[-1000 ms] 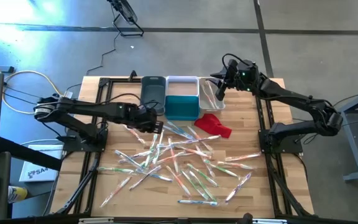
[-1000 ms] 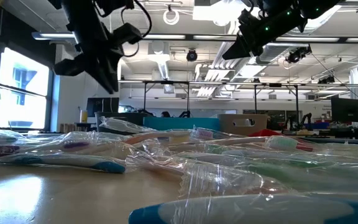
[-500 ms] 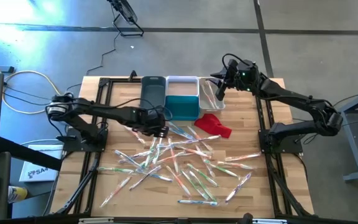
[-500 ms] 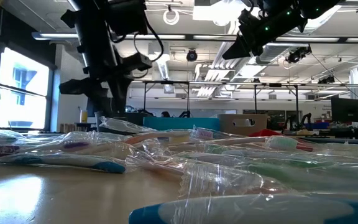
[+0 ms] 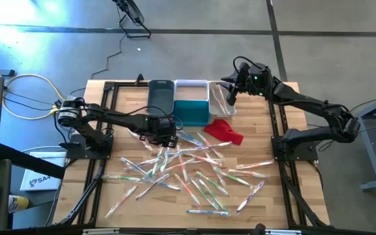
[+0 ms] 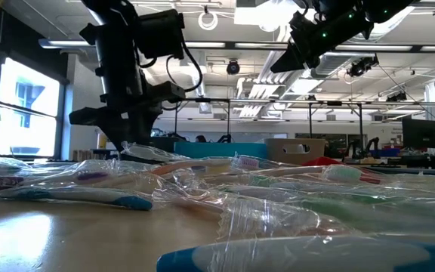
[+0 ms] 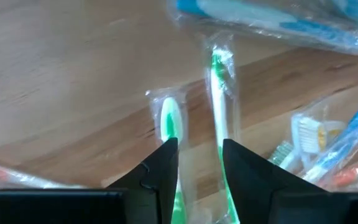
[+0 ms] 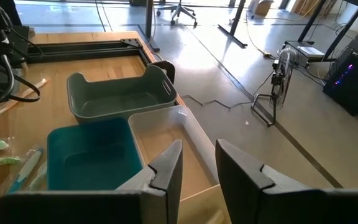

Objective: Pick & Place Toothbrushes
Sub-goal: Put the green toothbrush into the transparent bin

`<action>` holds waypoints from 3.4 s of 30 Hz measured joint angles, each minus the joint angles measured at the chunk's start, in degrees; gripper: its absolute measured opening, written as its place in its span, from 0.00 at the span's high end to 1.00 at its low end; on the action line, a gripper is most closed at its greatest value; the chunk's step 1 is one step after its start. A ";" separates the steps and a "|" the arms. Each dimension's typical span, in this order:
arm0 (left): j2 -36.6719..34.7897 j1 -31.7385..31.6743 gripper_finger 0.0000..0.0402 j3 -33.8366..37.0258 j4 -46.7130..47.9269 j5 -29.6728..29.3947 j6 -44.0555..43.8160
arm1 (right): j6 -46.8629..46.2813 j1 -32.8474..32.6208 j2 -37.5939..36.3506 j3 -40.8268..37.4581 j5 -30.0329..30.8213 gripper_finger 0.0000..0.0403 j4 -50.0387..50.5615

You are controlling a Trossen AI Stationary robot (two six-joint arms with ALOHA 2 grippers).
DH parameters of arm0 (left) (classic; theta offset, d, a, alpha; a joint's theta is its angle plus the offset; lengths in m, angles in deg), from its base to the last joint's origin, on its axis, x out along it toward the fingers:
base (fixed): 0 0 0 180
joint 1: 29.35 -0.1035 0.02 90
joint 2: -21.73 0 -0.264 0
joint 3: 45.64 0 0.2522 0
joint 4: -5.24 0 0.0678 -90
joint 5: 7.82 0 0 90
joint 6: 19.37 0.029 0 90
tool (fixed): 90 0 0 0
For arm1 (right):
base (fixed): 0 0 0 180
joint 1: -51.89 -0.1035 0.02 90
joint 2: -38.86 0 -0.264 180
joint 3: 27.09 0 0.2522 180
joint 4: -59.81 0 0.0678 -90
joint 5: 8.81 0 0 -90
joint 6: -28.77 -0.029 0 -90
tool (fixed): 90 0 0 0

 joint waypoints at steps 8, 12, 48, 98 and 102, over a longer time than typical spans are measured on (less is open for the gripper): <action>0.00 0.00 0.70 0.07 0.82 -0.11 0.00 | 0.00 0.01 0.00 -0.02 0.01 0.78 -0.03; 0.00 0.00 0.70 0.07 1.26 -0.43 0.07 | 0.00 0.00 0.00 0.00 0.01 0.78 -0.03; 6.34 0.02 0.70 -0.07 -3.17 2.72 0.44 | 0.02 0.00 0.00 -0.02 0.01 0.78 1.44; -3.06 -14.60 0.96 -11.23 -2.08 9.92 23.01 | 0.02 0.00 0.00 -0.02 0.19 0.78 1.31; -3.08 -15.10 0.96 -12.55 -3.27 11.37 25.43 | 0.02 0.01 0.00 -0.02 0.20 0.78 1.33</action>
